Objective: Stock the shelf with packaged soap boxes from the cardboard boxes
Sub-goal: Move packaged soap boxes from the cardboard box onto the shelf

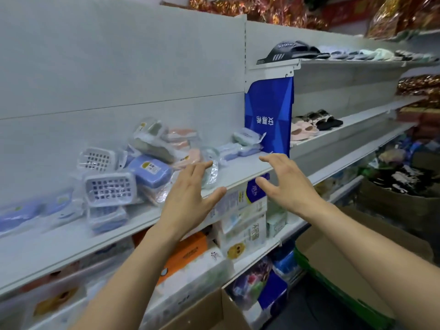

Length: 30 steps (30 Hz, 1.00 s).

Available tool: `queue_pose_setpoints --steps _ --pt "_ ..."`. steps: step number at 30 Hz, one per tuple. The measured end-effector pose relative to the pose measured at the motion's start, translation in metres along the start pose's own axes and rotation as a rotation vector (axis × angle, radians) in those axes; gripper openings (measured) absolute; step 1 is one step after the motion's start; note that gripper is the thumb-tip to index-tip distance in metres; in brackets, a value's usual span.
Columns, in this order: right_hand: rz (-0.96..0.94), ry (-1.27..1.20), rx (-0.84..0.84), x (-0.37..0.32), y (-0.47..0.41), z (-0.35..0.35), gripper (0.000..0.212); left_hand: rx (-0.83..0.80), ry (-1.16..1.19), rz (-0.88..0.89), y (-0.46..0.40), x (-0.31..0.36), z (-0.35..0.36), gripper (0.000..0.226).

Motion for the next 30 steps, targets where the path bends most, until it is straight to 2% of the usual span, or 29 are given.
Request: queue_pose_setpoints --steps 11,17,20,24,30 --pt "-0.038 -0.046 -0.165 0.176 -0.241 0.021 0.054 -0.097 0.034 -0.222 -0.234 -0.028 0.124 0.062" --pt "-0.016 0.036 -0.286 0.232 -0.367 0.052 0.075 -0.197 -0.065 -0.44 -0.363 -0.087 0.174 0.086" --pt "0.018 0.069 -0.349 0.245 -0.408 0.071 0.085 -0.249 -0.165 -0.523 -0.397 -0.118 0.186 0.099" --pt "0.006 0.105 -0.424 0.248 -0.439 0.093 0.095 -0.408 -0.28 -0.632 -0.417 -0.152 0.198 0.113" --pt "0.071 0.226 -0.408 0.247 -0.455 0.116 0.099 -0.474 -0.464 -0.669 -0.424 -0.17 0.212 0.107"
Point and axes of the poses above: each hand's wrist, its own y-axis away from the middle knuckle, its own z-axis out of the palm, x = y × z, the point moved 2 cm from there along -y, towards the middle knuckle, and after that the axes turned 10 degrees about -x, right-handed, at the moved point
